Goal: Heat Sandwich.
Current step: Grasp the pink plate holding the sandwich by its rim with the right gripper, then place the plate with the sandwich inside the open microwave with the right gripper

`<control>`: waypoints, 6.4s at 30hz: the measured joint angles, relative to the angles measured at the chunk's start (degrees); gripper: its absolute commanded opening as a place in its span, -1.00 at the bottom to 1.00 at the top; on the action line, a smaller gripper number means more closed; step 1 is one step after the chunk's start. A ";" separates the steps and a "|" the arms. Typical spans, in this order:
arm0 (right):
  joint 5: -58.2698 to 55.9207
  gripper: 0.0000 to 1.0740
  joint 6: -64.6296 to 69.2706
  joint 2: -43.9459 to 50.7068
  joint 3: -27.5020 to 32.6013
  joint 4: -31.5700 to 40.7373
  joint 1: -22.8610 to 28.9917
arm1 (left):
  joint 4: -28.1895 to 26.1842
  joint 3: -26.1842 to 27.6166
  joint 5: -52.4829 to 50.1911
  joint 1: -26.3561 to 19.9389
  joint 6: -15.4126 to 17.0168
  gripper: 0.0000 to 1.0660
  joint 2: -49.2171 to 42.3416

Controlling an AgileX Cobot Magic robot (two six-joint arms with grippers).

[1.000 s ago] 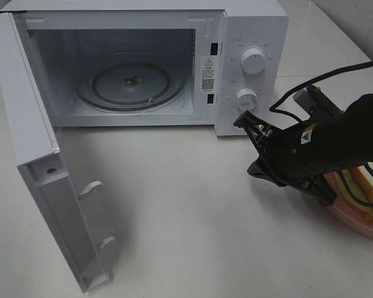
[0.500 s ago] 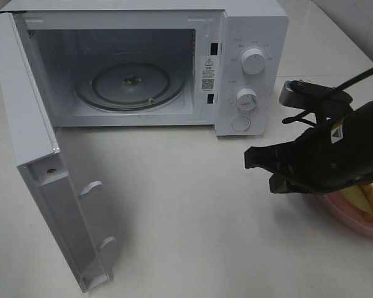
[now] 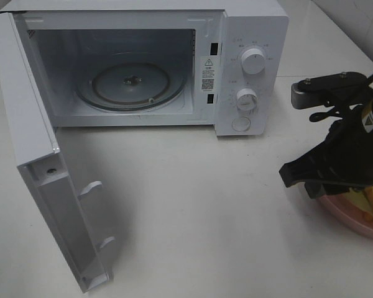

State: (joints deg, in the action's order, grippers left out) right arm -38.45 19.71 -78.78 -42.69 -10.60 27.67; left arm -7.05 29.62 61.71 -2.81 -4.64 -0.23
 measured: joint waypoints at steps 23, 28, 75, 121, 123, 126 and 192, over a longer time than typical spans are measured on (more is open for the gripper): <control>-4.07 0.73 -4.70 -3.90 -3.55 -4.70 -9.05 | 0.00 0.00 0.00 0.00 0.00 0.83 0.00; -3.15 0.71 -6.59 -7.51 -3.55 -4.35 -11.06 | 0.00 0.00 0.00 0.00 0.00 0.83 0.00; 10.71 0.43 -12.43 -26.01 -3.72 -1.49 -13.24 | 0.00 0.00 0.00 0.00 0.00 0.83 0.00; 10.89 -1.00 -12.26 -26.18 -4.30 -3.50 -12.89 | 0.00 0.00 0.00 0.00 0.00 0.83 0.00; 10.83 -1.00 -12.15 -26.07 -4.30 -3.67 -12.83 | 0.00 0.00 0.00 0.00 0.00 0.83 0.00; 9.40 -1.00 -11.12 -25.38 -4.70 -5.04 -12.61 | 0.00 0.00 0.00 0.00 0.00 0.83 0.00; -21.08 -1.00 -2.35 -5.67 -4.30 -12.72 17.99 | 0.00 0.00 0.00 0.00 0.00 0.83 0.00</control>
State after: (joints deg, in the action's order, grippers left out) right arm -59.53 17.36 -84.45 -46.98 -23.32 45.66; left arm -7.05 29.62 61.71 -2.81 -4.64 -0.23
